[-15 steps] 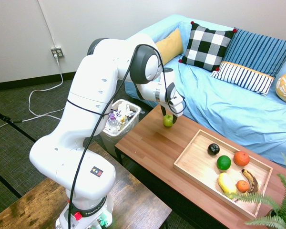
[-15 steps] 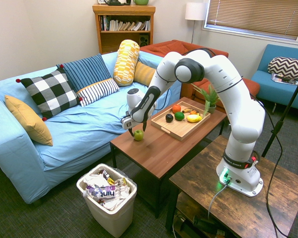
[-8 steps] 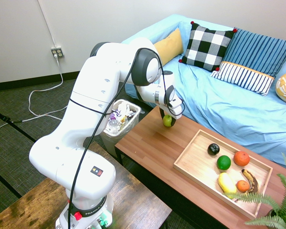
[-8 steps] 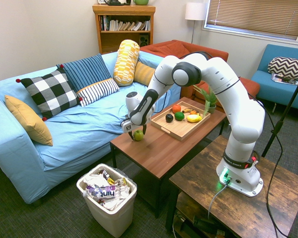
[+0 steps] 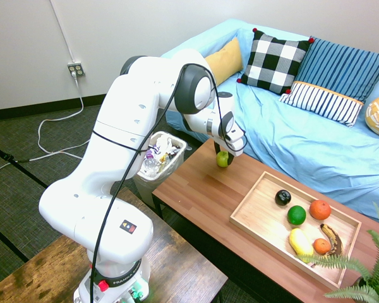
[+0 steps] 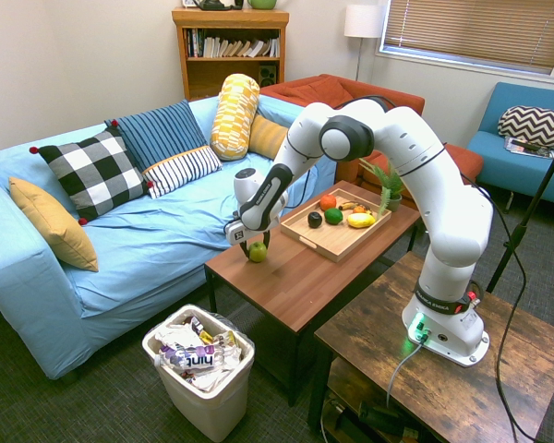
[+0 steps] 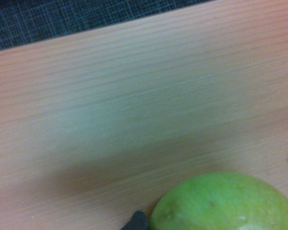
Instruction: Put the apple in the tray
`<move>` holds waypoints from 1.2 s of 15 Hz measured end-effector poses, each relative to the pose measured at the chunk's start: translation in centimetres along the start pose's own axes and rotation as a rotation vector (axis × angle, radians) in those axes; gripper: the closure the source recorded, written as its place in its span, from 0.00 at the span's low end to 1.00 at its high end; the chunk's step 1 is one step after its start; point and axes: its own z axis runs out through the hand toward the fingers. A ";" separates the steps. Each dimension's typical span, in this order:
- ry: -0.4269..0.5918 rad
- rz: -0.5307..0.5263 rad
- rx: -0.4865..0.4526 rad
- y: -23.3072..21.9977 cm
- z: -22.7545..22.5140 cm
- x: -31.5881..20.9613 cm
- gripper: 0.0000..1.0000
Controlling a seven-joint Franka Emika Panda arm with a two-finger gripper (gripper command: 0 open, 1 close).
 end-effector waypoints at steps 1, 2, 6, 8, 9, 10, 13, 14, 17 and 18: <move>0.000 0.004 0.015 0.0 -1.3 0.9 1.00; 0.007 0.011 0.029 0.2 -2.9 2.0 1.00; 0.037 0.092 0.050 5.9 -9.3 8.4 1.00; 0.032 0.155 0.030 11.3 -10.5 11.8 1.00; 0.028 0.181 0.019 13.8 -10.5 13.1 1.00; 0.024 0.206 0.011 16.3 -10.2 14.4 1.00; 0.007 0.265 -0.015 21.5 -7.8 17.1 1.00; 0.003 0.282 -0.031 22.6 -6.6 17.6 1.00; -0.011 0.316 -0.073 24.8 -2.7 18.2 1.00; -0.017 0.327 -0.079 25.3 -1.6 18.2 1.00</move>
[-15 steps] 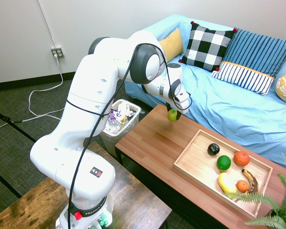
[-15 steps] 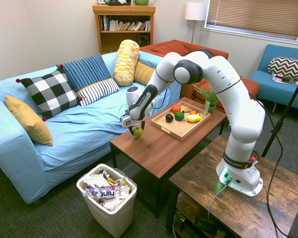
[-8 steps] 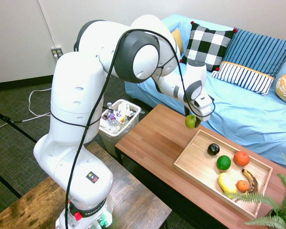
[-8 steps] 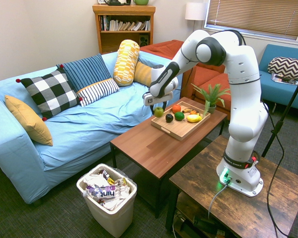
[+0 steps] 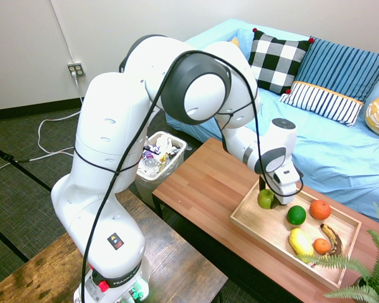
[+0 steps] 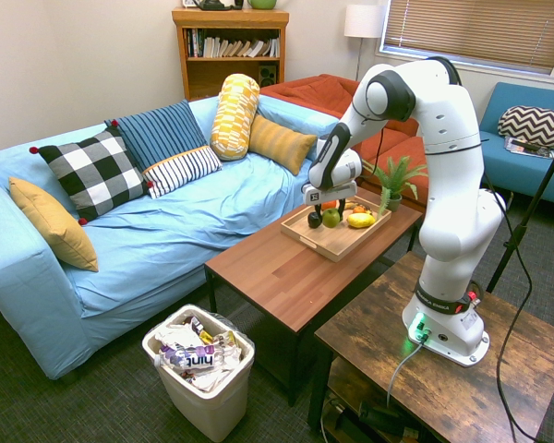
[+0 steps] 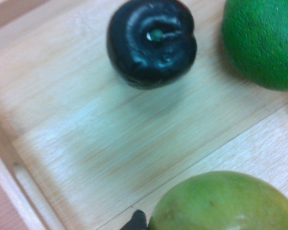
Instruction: Put the apple in the tray
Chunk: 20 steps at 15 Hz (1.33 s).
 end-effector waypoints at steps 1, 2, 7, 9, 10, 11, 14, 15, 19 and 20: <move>-0.006 0.008 -0.005 0.3 1.0 0.3 1.00; -0.012 0.017 -0.011 0.6 1.8 0.8 1.00; -0.031 0.035 -0.019 0.5 4.3 2.3 1.00; -0.037 0.035 -0.015 -0.1 4.7 2.4 0.00; -0.040 0.035 -0.013 -0.4 4.9 2.4 0.00; -0.042 0.035 -0.010 -0.6 4.9 2.5 0.00; -0.047 0.028 -0.010 -0.8 5.0 2.5 0.00; -0.049 0.025 -0.011 -0.8 5.1 2.5 0.00; -0.050 0.025 -0.004 -1.1 5.0 2.4 0.00; -0.047 0.026 0.000 -1.0 4.6 2.7 0.00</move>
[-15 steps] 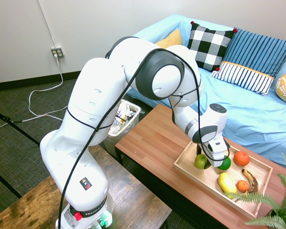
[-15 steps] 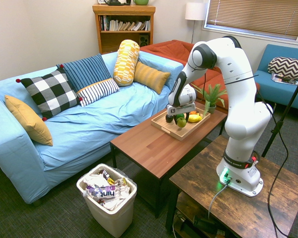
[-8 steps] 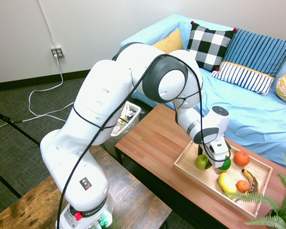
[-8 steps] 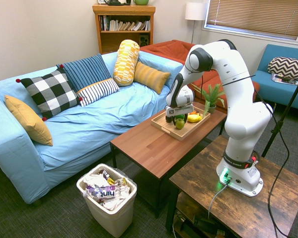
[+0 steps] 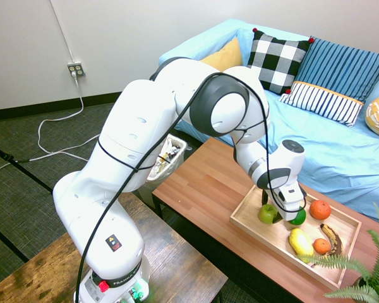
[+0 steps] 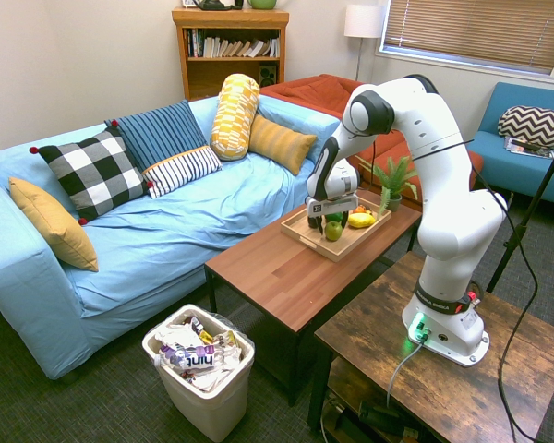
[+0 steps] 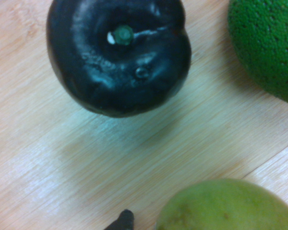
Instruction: Put the apple in the tray
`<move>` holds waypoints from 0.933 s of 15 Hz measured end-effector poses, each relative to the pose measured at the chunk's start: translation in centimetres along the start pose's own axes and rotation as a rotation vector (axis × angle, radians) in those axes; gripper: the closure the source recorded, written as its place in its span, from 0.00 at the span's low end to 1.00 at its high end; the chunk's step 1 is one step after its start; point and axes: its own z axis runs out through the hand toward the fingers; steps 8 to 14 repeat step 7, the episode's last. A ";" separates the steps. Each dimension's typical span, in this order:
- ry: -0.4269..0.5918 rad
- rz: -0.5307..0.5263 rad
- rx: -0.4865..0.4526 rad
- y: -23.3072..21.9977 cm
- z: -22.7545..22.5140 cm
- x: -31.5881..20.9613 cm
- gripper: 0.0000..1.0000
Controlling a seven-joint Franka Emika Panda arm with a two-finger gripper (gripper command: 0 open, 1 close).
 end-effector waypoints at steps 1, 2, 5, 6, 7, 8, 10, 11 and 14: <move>0.007 0.003 0.012 0.2 -1.0 0.4 0.00; 0.016 0.009 0.030 0.4 -2.4 1.0 0.00; 0.035 0.022 0.078 1.6 -6.9 1.6 0.00; 0.040 0.018 0.088 1.8 -7.9 1.4 0.00; 0.045 0.019 0.097 1.8 -8.7 1.3 0.00; 0.045 0.019 0.097 1.8 -8.7 1.3 0.00; 0.045 0.019 0.097 1.8 -8.7 1.3 0.00; 0.045 0.019 0.097 1.8 -8.7 1.3 0.00; 0.045 0.019 0.097 1.8 -8.7 1.3 0.00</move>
